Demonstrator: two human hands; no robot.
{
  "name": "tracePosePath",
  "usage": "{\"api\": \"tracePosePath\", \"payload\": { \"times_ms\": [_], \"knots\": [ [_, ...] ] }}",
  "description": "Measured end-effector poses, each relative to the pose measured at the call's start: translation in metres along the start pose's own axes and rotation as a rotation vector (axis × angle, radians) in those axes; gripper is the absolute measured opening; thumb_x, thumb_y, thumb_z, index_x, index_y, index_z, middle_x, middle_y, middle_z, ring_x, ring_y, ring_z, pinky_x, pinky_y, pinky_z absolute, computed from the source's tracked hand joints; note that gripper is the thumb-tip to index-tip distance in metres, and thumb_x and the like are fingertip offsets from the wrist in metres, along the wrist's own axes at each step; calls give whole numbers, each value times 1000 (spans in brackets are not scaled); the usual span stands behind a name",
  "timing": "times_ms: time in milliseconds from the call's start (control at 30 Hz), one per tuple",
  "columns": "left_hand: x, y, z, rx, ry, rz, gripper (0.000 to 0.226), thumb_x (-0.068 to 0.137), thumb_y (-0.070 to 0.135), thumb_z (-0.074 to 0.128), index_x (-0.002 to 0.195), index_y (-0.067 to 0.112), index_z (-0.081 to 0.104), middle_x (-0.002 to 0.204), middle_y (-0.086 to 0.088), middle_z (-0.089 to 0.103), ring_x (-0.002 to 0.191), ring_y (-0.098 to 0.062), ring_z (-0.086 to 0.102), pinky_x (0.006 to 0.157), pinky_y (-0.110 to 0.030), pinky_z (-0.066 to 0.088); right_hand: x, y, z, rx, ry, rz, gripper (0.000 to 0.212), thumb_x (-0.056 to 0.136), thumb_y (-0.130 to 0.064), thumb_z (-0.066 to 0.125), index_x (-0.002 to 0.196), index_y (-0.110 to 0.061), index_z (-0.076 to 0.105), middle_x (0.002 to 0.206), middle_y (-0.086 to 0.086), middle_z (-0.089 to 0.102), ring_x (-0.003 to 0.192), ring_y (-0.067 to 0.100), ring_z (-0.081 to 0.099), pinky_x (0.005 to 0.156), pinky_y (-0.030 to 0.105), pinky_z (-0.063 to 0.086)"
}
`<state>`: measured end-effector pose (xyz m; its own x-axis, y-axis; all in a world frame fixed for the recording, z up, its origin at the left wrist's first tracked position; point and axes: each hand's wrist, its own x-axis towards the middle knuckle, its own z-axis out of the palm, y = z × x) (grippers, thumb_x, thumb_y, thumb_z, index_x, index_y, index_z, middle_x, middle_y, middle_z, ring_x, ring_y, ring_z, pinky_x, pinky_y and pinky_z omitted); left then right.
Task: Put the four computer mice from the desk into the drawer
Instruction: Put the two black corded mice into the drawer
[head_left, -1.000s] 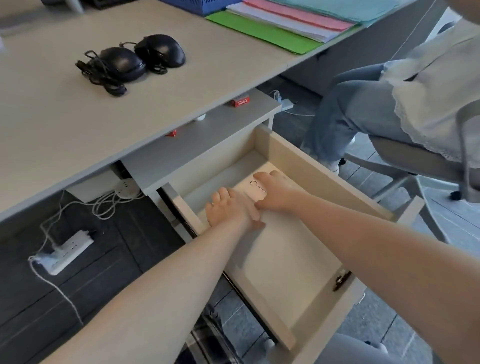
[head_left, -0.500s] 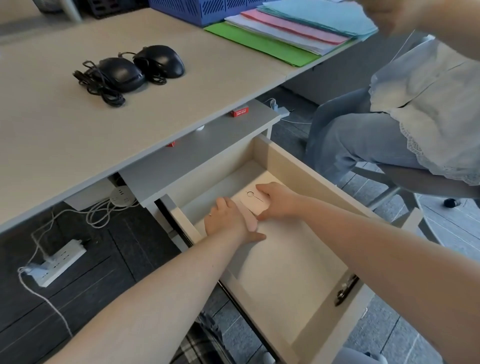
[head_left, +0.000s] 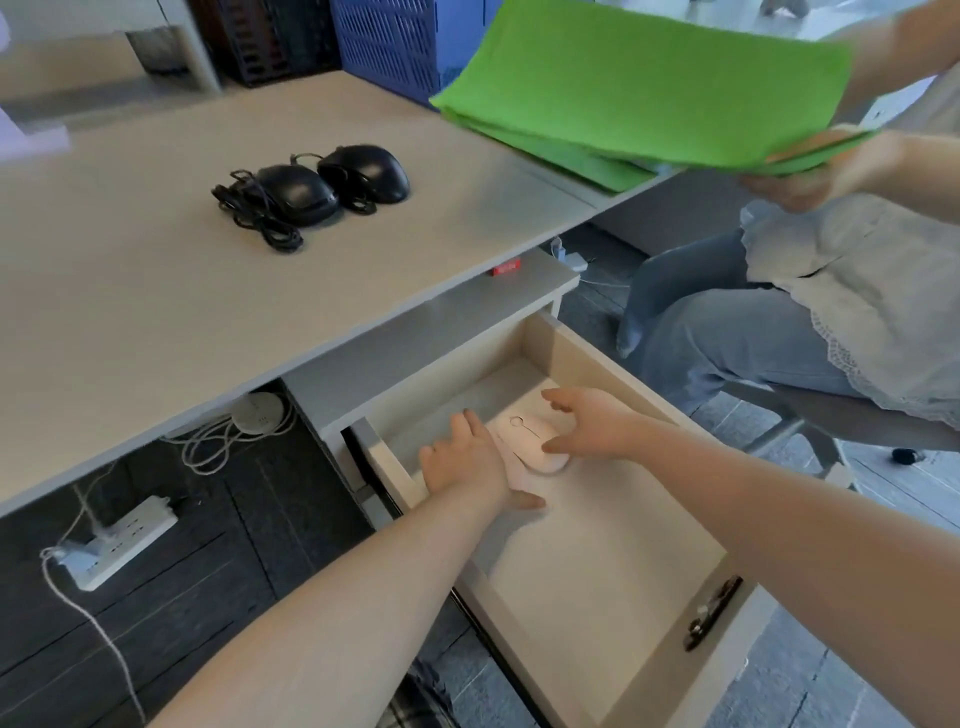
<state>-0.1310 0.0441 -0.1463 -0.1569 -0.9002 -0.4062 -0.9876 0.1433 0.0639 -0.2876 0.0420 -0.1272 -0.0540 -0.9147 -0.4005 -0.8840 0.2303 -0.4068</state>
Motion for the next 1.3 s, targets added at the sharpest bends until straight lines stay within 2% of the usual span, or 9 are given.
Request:
{"api": "tracePosePath", "payload": {
  "times_ms": [67, 133, 233, 367, 500, 633, 767, 1000, 1300],
  "knots": [
    [-1, -2, -15, -24, 20, 50, 126, 56, 80, 64, 150, 11, 15, 147, -3, 31, 128, -25, 46, 96, -37, 39, -5, -12, -17, 8, 136, -25, 51, 88, -30, 63, 136, -17, 51, 127, 4, 61, 119, 23, 55, 102, 32, 43],
    [-2, -4, -37, -93, 66, 106, 91, 73, 74, 55, 138, 13, 39, 139, -7, 43, 125, -28, 48, 94, -38, 42, -8, -28, -35, 79, 298, -62, 27, 90, -28, 58, 112, -16, 68, 108, 5, 70, 104, 25, 63, 93, 38, 50],
    [-11, -5, -82, -156, 148, 194, 50, 93, 48, 45, 119, 7, 59, 128, -13, 59, 119, -33, 56, 88, -37, 47, -16, -57, -61, 205, 509, -115, 26, 89, -27, 55, 68, -17, 66, 71, 0, 65, 75, 22, 60, 71, 33, 50],
    [-24, -10, -145, -245, 244, 249, 30, 90, 27, 52, 106, 5, 65, 114, -17, 68, 110, -36, 62, 79, -34, 47, -23, -102, -86, 211, 660, -260, 26, 90, -28, 59, 74, -9, 66, 67, 6, 63, 67, 23, 54, 64, 34, 47],
    [-19, -42, -203, -313, 431, 193, 26, 84, 23, 53, 97, 7, 68, 108, -17, 70, 105, -37, 63, 75, -32, 46, -3, -147, -104, 171, 664, -333, 22, 88, -29, 59, 101, -13, 67, 85, 3, 64, 89, 28, 62, 75, 33, 48],
    [8, -94, -238, -314, 556, 41, 47, 80, 42, 63, 119, 16, 59, 126, -9, 58, 120, -32, 52, 91, -38, 46, 35, -182, -115, 144, 606, -285, 43, 89, -30, 57, 129, -15, 52, 119, 11, 61, 115, 30, 54, 91, 37, 46],
    [37, -139, -254, -237, 454, -106, 92, 59, 76, 64, 133, 25, 45, 135, -9, 42, 131, -33, 35, 104, -46, 41, 72, -211, -119, 135, 522, -234, 53, 91, -30, 54, 139, -14, 41, 135, 15, 54, 123, 34, 51, 97, 41, 45],
    [78, -153, -244, -317, 262, -94, 126, 30, 87, 61, 142, 35, 32, 147, -10, 31, 141, -32, 23, 116, -43, 29, 118, -244, -127, 156, 498, -168, 59, 90, -31, 58, 141, -13, 36, 135, 14, 54, 122, 32, 52, 93, 35, 46],
    [97, -157, -242, -338, 308, -24, 95, 47, 76, 67, 132, 45, 38, 131, -8, 43, 125, -32, 43, 101, -39, 41, 131, -247, -132, 53, 438, -93, 62, 81, -30, 66, 134, -7, 42, 131, 14, 55, 119, 31, 54, 90, 34, 47]
  ]
}}
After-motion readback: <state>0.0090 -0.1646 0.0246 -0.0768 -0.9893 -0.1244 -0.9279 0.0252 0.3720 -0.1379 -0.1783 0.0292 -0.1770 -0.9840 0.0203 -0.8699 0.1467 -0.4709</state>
